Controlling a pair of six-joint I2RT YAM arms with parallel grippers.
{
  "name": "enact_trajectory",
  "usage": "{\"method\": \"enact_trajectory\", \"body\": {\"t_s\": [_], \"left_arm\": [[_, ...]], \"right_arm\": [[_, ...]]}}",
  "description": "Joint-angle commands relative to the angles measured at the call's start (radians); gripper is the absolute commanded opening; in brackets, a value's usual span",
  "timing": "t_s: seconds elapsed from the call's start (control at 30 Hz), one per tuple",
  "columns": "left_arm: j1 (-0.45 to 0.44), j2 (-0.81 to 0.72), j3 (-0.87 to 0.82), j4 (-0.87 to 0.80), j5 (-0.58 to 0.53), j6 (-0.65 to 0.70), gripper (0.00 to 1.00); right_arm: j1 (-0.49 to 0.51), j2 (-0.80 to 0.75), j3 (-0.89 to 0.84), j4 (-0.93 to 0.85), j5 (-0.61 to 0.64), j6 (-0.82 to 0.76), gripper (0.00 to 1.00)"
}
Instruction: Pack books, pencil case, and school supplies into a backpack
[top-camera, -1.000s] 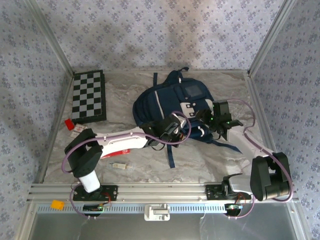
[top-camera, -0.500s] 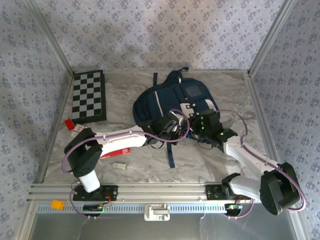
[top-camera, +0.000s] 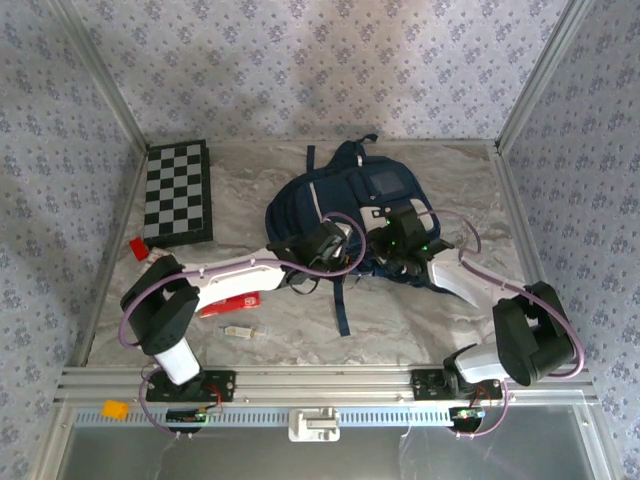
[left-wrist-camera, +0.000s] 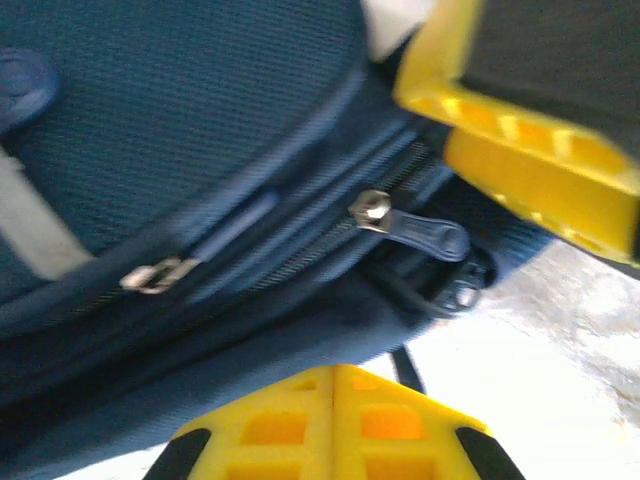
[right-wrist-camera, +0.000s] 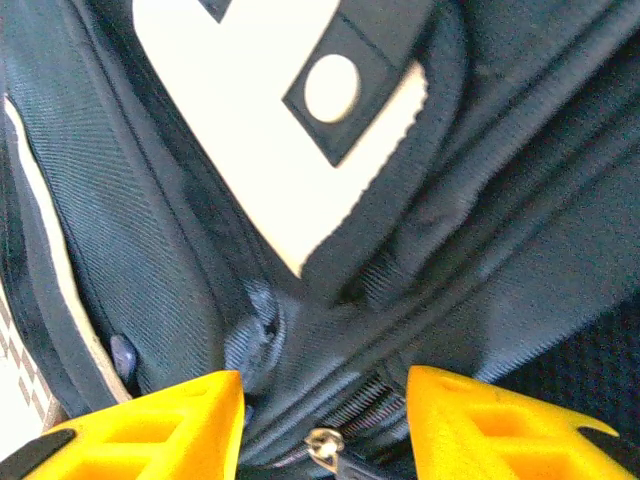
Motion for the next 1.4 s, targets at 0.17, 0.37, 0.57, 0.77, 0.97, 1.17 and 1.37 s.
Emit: {"method": "enact_trajectory", "body": {"t_s": [0.17,0.37,0.57,0.77,0.97,1.17,1.37], "left_arm": [[0.02,-0.026,0.026,0.01,0.033,-0.101,0.0],[0.02,0.003,0.047,0.018,0.045,-0.196,0.01],[0.022,0.055,0.064,0.015,0.022,-0.237,0.0],[0.048,0.075,0.029,0.038,-0.002,-0.246,0.0],[0.122,0.072,-0.032,0.009,-0.052,-0.164,0.0],[0.283,0.036,-0.091,0.019,-0.013,-0.057,0.0],[0.297,-0.103,-0.128,0.033,0.093,-0.05,0.08]], "right_arm": [[-0.027,0.074,0.048,-0.016,0.031,-0.003,0.45],[-0.026,0.035,0.024,-0.001,0.06,0.019,0.54],[-0.024,0.087,0.164,-0.18,0.109,-0.134,0.51],[-0.043,0.155,0.176,-0.139,0.049,-0.179,0.52],[0.046,0.156,0.269,-0.22,0.123,-0.278,0.5],[0.134,0.143,0.279,-0.171,0.115,-0.374,0.44],[0.186,0.123,0.307,-0.256,0.179,-0.556,0.48]]}}
